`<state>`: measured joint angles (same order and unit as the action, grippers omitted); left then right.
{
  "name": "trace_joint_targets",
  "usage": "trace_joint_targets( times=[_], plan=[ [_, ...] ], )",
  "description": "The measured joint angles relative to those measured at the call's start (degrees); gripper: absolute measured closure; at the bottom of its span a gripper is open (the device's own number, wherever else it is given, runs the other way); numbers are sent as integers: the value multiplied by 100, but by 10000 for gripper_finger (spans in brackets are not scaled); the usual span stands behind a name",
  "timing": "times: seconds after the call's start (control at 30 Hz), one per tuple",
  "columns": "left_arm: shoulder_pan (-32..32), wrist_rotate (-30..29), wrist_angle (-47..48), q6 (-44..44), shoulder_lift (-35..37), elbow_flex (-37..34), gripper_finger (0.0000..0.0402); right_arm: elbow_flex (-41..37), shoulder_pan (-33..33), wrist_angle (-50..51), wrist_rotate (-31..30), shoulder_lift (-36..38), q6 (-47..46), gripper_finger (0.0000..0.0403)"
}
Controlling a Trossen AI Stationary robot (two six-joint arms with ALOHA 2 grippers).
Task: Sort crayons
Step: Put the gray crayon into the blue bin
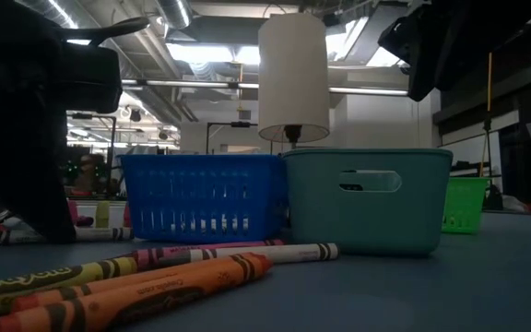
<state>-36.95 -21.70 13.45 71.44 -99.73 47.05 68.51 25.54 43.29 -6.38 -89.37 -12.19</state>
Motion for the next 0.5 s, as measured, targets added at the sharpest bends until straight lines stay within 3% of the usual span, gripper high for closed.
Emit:
trace_joint_targets(
  times=[0.17, 0.5],
  plan=[
    [4, 146, -36, 15, 95, -7, 395, 0, 1, 2, 0, 0, 0, 271],
    [0, 1088, -37, 0, 441, -15, 395, 0, 0, 2, -1, -1, 0, 271]
  ],
)
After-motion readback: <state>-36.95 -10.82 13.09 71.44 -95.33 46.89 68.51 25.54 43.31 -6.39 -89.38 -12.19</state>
